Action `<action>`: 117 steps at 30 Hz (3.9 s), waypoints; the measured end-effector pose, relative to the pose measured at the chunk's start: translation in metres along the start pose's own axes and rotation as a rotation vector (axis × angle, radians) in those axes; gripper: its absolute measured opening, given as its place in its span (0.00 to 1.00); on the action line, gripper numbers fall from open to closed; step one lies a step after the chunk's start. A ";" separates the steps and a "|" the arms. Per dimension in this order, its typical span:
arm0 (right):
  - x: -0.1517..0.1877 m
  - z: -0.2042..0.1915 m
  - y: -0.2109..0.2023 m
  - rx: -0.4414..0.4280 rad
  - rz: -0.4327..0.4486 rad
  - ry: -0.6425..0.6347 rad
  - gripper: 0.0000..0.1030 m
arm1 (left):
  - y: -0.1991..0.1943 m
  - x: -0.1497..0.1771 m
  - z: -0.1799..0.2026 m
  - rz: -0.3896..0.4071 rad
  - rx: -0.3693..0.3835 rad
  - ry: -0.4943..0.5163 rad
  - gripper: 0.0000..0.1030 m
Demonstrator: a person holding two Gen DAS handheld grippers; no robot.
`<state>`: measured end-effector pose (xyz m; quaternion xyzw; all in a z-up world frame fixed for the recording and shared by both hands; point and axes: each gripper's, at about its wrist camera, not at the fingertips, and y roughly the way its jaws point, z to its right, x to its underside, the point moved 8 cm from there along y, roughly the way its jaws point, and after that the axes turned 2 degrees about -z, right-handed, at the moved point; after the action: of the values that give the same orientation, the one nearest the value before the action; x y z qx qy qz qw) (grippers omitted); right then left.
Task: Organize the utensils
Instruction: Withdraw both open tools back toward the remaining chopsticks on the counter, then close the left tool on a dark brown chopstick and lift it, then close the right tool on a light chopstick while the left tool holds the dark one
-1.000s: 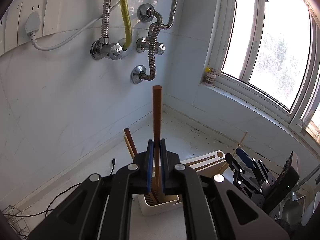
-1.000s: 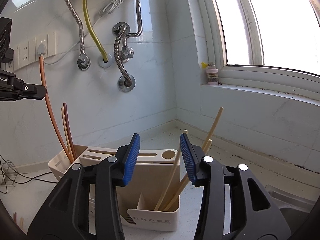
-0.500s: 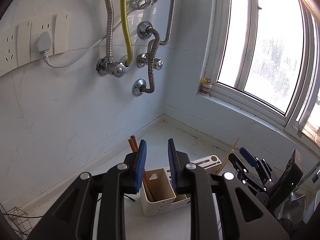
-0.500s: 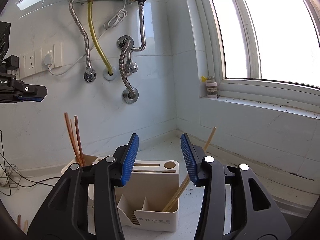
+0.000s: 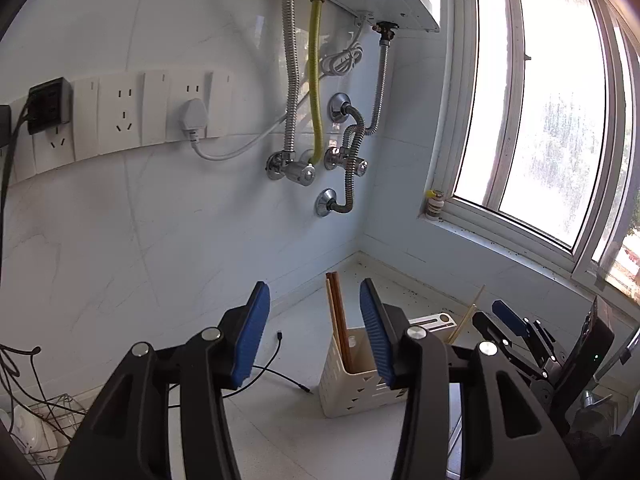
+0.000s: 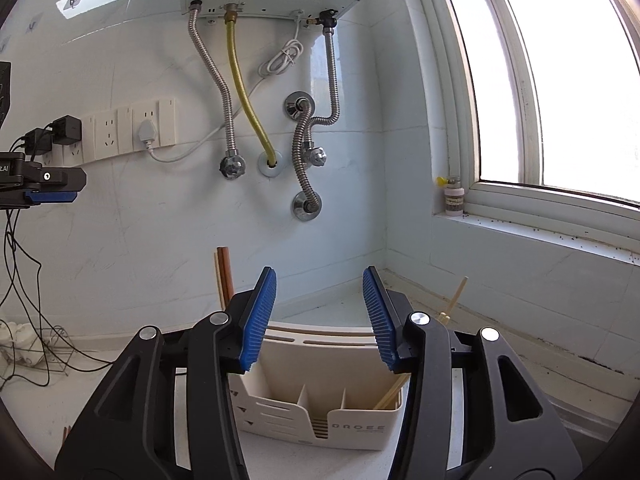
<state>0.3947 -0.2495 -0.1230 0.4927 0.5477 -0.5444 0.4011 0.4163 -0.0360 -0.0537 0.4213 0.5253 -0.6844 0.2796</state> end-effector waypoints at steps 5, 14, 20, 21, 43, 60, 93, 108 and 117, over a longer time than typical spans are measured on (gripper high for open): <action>0.014 -0.050 -0.008 -0.088 -0.044 -0.018 0.47 | -0.040 0.022 -0.038 0.014 -0.085 -0.022 0.57; 0.063 -0.142 -0.019 -0.250 -0.172 -0.047 0.52 | -0.093 0.099 -0.110 -0.104 -0.208 -0.136 0.63; 0.101 -0.186 -0.029 -0.325 -0.278 -0.052 0.54 | -0.111 0.164 -0.153 -0.226 -0.253 -0.298 0.64; 0.106 -0.191 -0.030 -0.335 -0.294 -0.054 0.54 | -0.114 0.176 -0.159 -0.243 -0.261 -0.322 0.64; 0.210 -0.259 -0.039 -0.433 -0.635 -0.105 0.59 | -0.111 0.352 -0.171 -0.602 -0.271 -0.584 0.64; 0.235 -0.264 -0.033 -0.447 -0.726 -0.133 0.60 | -0.079 0.399 -0.150 -0.768 -0.267 -0.624 0.64; 0.239 -0.272 -0.027 -0.444 -0.738 -0.169 0.69 | -0.065 0.410 -0.151 -0.867 -0.402 -0.406 0.08; 0.275 -0.299 -0.027 -0.462 -0.889 -0.288 0.54 | -0.075 0.411 -0.154 -0.847 -0.308 -0.488 0.05; 0.296 -0.311 -0.031 -0.457 -0.946 -0.373 0.50 | -0.079 0.411 -0.148 -0.840 -0.311 -0.498 0.05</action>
<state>0.3375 0.0915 -0.3795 -0.0109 0.7330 -0.6106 0.2995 0.1923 0.1533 -0.3868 -0.0487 0.6625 -0.7309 0.1564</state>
